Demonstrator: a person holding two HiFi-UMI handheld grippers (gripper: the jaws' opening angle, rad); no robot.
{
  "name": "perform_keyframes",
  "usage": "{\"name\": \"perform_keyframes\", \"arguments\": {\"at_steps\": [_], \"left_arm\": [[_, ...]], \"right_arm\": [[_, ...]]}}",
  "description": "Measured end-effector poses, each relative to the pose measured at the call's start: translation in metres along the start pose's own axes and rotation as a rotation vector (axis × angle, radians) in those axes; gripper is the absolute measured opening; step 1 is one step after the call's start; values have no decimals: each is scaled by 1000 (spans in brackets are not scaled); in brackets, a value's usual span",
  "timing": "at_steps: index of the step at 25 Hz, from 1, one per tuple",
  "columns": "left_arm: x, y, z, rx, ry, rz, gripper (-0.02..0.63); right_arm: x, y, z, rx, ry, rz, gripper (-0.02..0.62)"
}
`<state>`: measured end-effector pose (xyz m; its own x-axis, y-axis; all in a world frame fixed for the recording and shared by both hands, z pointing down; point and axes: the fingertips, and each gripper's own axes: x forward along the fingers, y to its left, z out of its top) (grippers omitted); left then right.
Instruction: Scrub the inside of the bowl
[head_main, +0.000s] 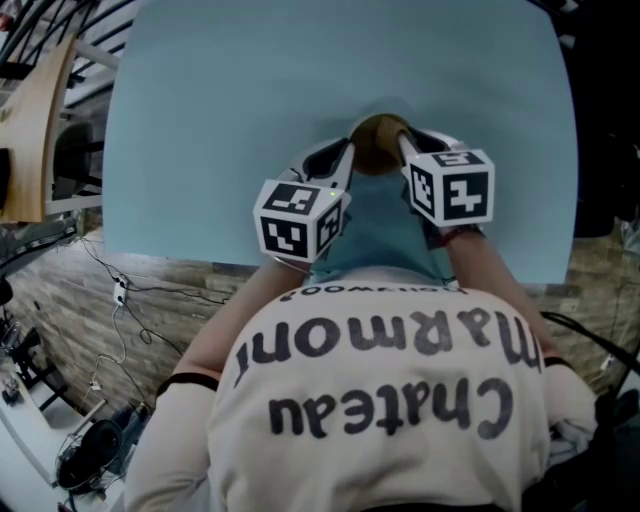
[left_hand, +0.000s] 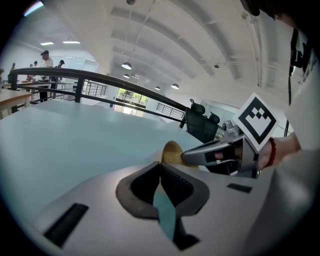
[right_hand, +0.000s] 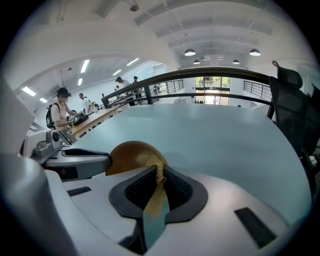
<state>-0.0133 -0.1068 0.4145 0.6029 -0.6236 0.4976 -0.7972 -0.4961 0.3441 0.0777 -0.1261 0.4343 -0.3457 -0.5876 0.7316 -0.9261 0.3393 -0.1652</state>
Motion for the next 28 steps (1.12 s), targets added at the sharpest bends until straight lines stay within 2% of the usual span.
{"name": "perform_keyframes", "arguments": {"at_steps": [6,10,15,28], "left_arm": [[1,0,-1,-9,-1,1,9],[3,-1,-2,-13,0,-1,9],[4,-2,-2,-17,3,-2,9],[4,-1,-1,-18,6,-2,8]], "right_arm": [[0,2,9,27,-66,26,60],[-1,5,15,110,-116,83,60],[2,9,15,147,-117,127,60],[6,35,7,118,-60,228,60]]}}
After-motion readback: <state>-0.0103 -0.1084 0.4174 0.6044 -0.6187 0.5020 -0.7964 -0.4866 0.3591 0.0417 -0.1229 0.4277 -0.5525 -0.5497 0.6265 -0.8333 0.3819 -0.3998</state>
